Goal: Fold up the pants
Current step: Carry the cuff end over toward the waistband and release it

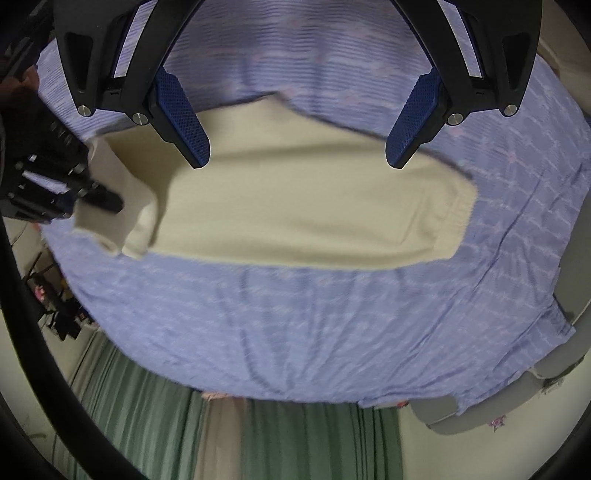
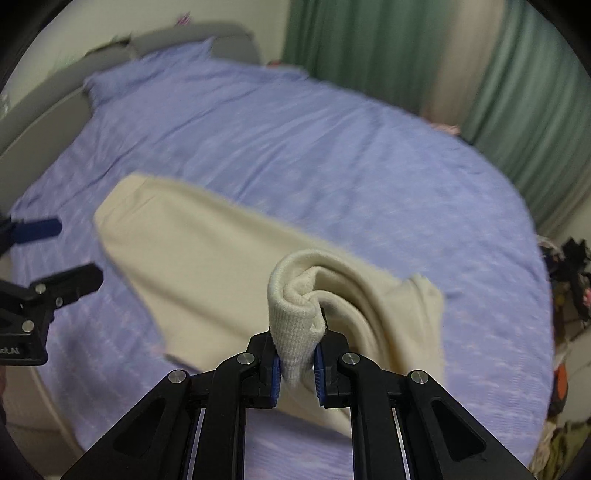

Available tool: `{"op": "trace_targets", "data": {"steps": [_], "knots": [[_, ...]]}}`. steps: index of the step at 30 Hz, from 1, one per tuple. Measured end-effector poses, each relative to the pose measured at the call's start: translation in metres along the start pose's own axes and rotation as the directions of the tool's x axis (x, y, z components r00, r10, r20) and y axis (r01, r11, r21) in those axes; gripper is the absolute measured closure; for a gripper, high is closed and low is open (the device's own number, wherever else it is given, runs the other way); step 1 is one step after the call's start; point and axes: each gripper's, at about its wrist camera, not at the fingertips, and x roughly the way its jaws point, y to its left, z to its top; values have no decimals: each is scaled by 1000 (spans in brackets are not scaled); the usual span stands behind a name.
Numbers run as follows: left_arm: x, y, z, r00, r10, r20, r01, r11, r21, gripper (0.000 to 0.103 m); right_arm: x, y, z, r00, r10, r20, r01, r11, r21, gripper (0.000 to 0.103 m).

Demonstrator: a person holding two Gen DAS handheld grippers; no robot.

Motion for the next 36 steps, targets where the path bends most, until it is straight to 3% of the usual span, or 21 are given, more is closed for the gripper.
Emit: {"op": "trace_targets", "data": {"steps": [7,10,12,16,17,19,21,23,25,27,31,33,36], "knots": [[28,45,-19,996,34,-77,-36,999,-18,5,63,76,-9,988,38,-150,-54,993,-104,88],[39,54,-22,994,55,-94,-57,998,-21,5,78,88,-13,980,66,-187,-84,993,-89,75],[41,55,-23,993,74,-96,-76,997,-16,6,79,86,-15,974,131,-185,-141,989,-40,55],[35,47,-24,994,87,-74,-85,996,24,5,62,87,-17,968,218,-122,-215,976,31,53],[32,42,-23,995,79,-64,-77,996,39,5,51,82,-19,973,212,-91,-208,977,53,52],[27,30,-22,998,58,-36,-55,996,74,5,30,64,-24,981,195,-21,-191,973,126,40],[25,19,-21,999,36,-12,-34,995,99,5,9,34,-36,989,133,61,-144,963,227,18],[26,3,-21,1000,-1,-2,2,993,116,5,-6,-4,-51,993,33,109,-69,938,341,16],[32,-13,-21,999,-29,-16,30,992,126,5,-4,-34,-61,995,4,100,-46,907,418,15],[41,-30,-21,998,-46,-35,50,989,141,5,11,-67,-75,999,17,48,-39,861,507,15],[55,-60,-25,996,-76,-54,85,977,195,5,33,-101,-99,996,77,45,-89,794,602,15],[63,-71,-28,995,-85,-61,97,969,229,5,45,-106,-105,993,118,27,-109,771,628,15],[73,-81,-31,993,-93,-70,109,959,263,5,62,-108,-112,990,141,-4,-107,770,629,15]]}}
